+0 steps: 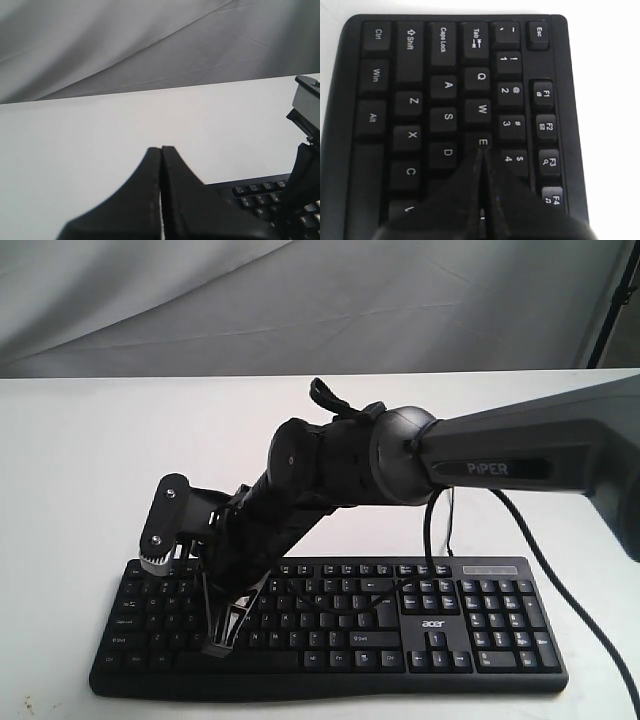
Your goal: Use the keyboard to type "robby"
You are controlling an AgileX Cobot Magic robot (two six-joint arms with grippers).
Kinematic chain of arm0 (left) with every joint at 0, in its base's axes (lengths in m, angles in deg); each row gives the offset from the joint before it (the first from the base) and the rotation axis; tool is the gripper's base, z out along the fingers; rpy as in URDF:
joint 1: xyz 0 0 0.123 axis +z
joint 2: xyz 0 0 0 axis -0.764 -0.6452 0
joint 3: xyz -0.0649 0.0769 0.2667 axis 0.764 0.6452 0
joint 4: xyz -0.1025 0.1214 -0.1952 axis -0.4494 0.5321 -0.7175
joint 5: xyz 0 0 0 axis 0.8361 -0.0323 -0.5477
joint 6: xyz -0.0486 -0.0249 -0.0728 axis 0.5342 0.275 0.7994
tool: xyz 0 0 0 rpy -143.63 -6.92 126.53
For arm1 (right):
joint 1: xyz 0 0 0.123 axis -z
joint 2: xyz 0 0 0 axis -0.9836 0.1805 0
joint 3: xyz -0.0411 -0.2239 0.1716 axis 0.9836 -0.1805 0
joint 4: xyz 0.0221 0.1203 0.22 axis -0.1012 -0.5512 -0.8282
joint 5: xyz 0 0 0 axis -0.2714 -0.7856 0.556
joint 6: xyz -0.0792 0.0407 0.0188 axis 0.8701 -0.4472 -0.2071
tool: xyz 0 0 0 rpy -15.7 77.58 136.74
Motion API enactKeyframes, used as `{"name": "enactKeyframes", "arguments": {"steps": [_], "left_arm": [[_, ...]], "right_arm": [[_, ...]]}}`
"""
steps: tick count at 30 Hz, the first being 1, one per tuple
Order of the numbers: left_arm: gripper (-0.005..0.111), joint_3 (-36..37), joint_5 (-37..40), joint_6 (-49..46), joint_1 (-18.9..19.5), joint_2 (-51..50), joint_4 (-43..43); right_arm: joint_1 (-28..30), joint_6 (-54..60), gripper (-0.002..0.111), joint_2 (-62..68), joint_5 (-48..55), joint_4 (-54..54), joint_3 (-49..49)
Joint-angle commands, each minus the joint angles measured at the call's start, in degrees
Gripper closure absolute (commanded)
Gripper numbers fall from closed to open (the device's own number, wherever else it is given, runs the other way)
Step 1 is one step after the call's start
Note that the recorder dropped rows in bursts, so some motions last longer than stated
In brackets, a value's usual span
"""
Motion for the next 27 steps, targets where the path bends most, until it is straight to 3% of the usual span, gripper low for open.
{"name": "enactKeyframes", "arguments": {"steps": [1,27], "left_arm": [[0.107,0.25,-0.33,0.16,-0.32,0.20,0.27],[0.107,0.25,-0.33,0.16,-0.32,0.20,0.27]], "right_arm": [[-0.04,0.52,0.108,-0.15,-0.45,-0.52,-0.22],[0.22,0.91,0.108,-3.62,0.95,0.36,-0.22]]}}
